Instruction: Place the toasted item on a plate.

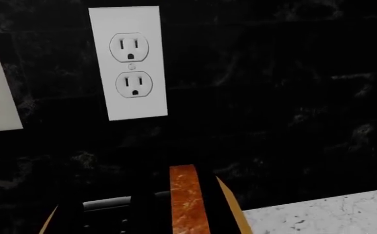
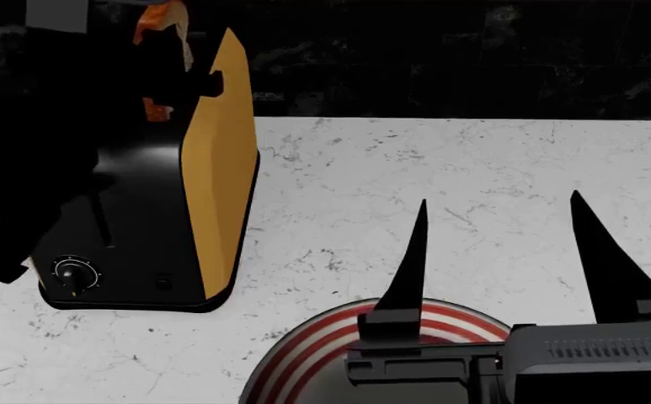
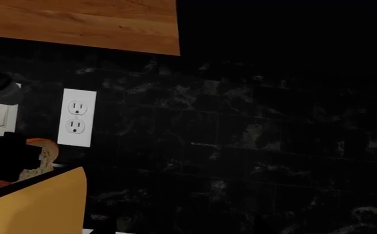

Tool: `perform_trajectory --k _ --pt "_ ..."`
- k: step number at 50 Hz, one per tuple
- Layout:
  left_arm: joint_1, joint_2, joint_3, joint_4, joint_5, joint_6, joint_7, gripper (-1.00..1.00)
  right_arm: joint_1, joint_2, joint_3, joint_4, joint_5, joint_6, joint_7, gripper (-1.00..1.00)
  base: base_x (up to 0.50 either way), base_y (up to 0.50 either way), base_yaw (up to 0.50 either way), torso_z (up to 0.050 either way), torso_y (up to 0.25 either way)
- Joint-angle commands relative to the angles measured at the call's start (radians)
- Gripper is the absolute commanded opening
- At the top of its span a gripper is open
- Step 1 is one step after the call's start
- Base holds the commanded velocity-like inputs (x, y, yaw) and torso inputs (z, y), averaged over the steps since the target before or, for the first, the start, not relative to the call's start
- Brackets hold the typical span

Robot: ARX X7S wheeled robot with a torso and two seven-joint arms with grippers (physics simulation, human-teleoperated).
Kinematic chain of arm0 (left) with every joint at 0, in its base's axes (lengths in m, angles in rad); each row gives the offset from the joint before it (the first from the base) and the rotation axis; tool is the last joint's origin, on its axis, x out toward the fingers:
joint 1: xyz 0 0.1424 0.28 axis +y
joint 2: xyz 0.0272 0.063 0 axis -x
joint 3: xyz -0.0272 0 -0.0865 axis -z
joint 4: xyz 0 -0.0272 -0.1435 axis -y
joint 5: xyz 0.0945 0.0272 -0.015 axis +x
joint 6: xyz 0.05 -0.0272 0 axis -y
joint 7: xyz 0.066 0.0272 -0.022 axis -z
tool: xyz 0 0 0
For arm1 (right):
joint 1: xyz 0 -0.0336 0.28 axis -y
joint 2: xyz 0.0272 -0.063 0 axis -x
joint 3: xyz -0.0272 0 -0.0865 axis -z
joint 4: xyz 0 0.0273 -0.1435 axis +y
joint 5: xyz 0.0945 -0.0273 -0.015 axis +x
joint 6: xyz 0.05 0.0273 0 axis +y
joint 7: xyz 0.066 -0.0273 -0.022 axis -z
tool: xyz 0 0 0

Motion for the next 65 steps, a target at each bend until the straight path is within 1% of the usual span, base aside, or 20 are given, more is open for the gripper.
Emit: perform_trajectory --k 1,4,9,14,15,16,17,19,22,25,29,33,36,40,42,49,54,56,57,65 --pt "-0.084 -0.013 -0.004 0.054 -0.014 -0.011 -0.022 -1.0 -0.008 0.004 -0.001 0.005 0.005 -0.013 0.005 1.0 -0.01 0.0 0.0 0.0 0.0" --pt "-0.119 -0.009 -0.001 0.028 -0.013 -0.003 -0.015 -1.0 -0.009 0.006 0.001 0.005 0.007 -0.012 0.006 1.0 0.0 0.0 0.0 0.0 0.007" --pt "-0.207 0.018 0.007 -0.118 -0.001 0.065 0.015 -1.0 0.006 0.005 -0.003 0.013 0.01 -0.012 0.007 1.0 0.0 0.0 0.0 0.0 0.006" --pt "-0.291 0.051 0.031 -0.292 0.018 0.154 0.054 -1.0 0.005 0.008 0.0 0.016 0.014 -0.015 0.007 1.0 0.0 0.0 0.0 0.003 0.004" --pt "-0.324 0.064 0.033 -0.378 0.02 0.201 0.064 -1.0 0.004 0.009 0.002 0.015 0.016 -0.014 0.007 1.0 0.0 0.0 0.0 0.0 0.0" --pt "-0.354 0.073 0.056 -0.451 0.003 0.245 0.071 -1.0 0.002 0.01 0.004 0.013 0.018 -0.015 0.007 1.0 0.0 0.0 0.0 0.0 0.0" --pt "-0.378 0.074 0.108 -0.504 -0.039 0.278 0.072 -1.0 0.0 0.011 0.007 0.014 0.017 -0.018 0.008 1.0 0.0 0.0 0.0 0.0 0.01" --pt "-0.406 0.074 0.186 -0.567 -0.123 0.319 0.065 -1.0 -0.007 0.012 0.009 0.013 0.017 -0.022 0.009 1.0 0.0 0.0 0.0 0.0 0.0" --pt "-0.427 0.073 0.247 -0.577 -0.188 0.337 0.058 -1.0 -0.012 0.013 0.009 0.02 0.015 -0.028 0.011 1.0 0.0 0.0 0.0 0.003 0.003" --pt "-0.432 0.064 0.263 -0.517 -0.21 0.311 0.053 -1.0 0.004 0.011 -0.004 0.027 0.013 -0.026 0.013 1.0 0.0 0.0 0.0 0.0 0.004" --pt "-0.466 0.071 0.276 -0.549 -0.227 0.323 0.046 -1.0 0.001 0.011 -0.008 0.031 0.013 -0.033 0.014 1.0 0.0 0.0 0.0 0.003 0.005" --pt "-0.485 0.07 0.303 -0.536 -0.256 0.32 0.04 -1.0 -0.003 0.014 -0.007 0.025 0.015 -0.029 0.017 1.0 0.0 0.0 0.0 0.0 0.002" --pt "-0.474 0.046 0.302 -0.449 -0.273 0.286 0.01 -1.0 -0.006 0.014 -0.004 0.022 0.018 -0.032 0.018 1.0 0.0 0.0 0.0 0.0 0.0" --pt "-0.406 -0.024 0.301 -0.194 -0.314 0.166 -0.068 -1.0 -0.018 0.015 -0.003 0.029 0.015 -0.048 0.02 1.0 0.0 0.0 0.0 0.0 0.0" --pt "-0.383 -0.047 0.295 -0.116 -0.334 0.128 -0.096 -1.0 -0.017 0.015 -0.006 0.029 0.016 -0.049 0.02 1.0 0.0 0.0 0.0 0.0 0.0" --pt "-0.213 -0.134 0.263 0.241 -0.44 -0.005 -0.229 -1.0 -0.036 0.019 -0.002 0.018 0.019 -0.055 0.025 1.0 0.0 0.0 0.0 0.0 0.0" --pt "-0.127 -0.175 0.249 0.418 -0.504 -0.068 -0.296 -1.0 -0.029 0.023 -0.003 0.006 0.023 -0.041 0.031 1.0 0.0 0.0 0.0 0.0 0.0" --pt "-0.109 -0.184 0.246 0.448 -0.514 -0.077 -0.311 -1.0 -0.03 0.023 -0.004 0.005 0.024 -0.043 0.032 1.0 0.0 0.0 0.0 0.0 0.0" --pt "-0.082 -0.199 0.238 0.507 -0.541 -0.101 -0.337 -1.0 -0.03 0.022 -0.007 0.007 0.021 -0.045 0.033 1.0 0.0 0.0 0.0 0.0 0.0" --pt "-0.025 -0.256 0.186 0.776 -0.681 -0.212 -0.464 -1.0 -0.025 0.023 -0.015 0.015 0.022 -0.051 0.035 1.0 0.0 0.0 0.0 0.0 0.0"
